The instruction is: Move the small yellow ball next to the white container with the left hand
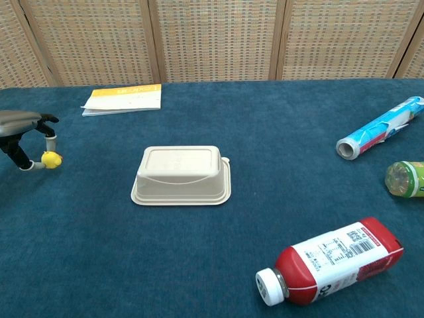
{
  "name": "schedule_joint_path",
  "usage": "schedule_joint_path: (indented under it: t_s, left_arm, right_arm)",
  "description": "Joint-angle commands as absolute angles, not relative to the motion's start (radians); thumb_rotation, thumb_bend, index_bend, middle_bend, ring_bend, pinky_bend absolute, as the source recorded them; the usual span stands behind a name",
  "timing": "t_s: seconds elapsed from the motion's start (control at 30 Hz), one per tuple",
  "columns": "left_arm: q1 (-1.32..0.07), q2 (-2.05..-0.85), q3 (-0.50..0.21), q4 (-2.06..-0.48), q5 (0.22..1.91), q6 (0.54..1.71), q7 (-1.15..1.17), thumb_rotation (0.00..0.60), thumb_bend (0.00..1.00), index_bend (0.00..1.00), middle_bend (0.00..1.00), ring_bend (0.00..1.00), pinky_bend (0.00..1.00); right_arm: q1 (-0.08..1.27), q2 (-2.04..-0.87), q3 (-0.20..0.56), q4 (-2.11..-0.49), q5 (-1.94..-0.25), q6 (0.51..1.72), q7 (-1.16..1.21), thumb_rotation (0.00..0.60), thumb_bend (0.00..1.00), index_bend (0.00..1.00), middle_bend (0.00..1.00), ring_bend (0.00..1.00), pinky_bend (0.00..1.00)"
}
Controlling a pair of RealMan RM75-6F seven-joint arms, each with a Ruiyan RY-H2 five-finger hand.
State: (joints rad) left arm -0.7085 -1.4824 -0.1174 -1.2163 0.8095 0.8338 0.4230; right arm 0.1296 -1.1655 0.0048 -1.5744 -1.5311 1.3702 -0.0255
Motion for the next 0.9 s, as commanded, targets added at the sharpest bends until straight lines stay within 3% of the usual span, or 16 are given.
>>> schedule_joint_path:
  t_s: [0.03,0.37,0.9]
  left_arm:
    - [-0.705,-1.465,-0.128,-1.259,0.834,0.855,0.408,0.600,0.39,0.57,0.00,0.00,0.00]
    - [-0.737,-1.489,-0.142,-1.387,0.829,0.890,0.468,0.600,0.39,0.56,0.00,0.00,0.00]
    - [-0.796,-1.549,-0.155,-1.444,0.701,0.933,0.594,0.600,0.39,0.56,0.00,0.00,0.00]
  right_arm:
    - [0.129,-1.165,0.005,-1.575,-1.531,1.371,-0.025,0.600,0.00,0.12,0.00,0.00,0.00]
    - [0.129,-1.155,0.007,-1.579,-1.528,1.372,-0.004,0.600,0.00,0.12,0.00,0.00,0.00]
    - [0.127,-1.133,0.011,-1.585,-1.530,1.380,0.046,0.600,0.00,0.12,0.00,0.00,0.00]
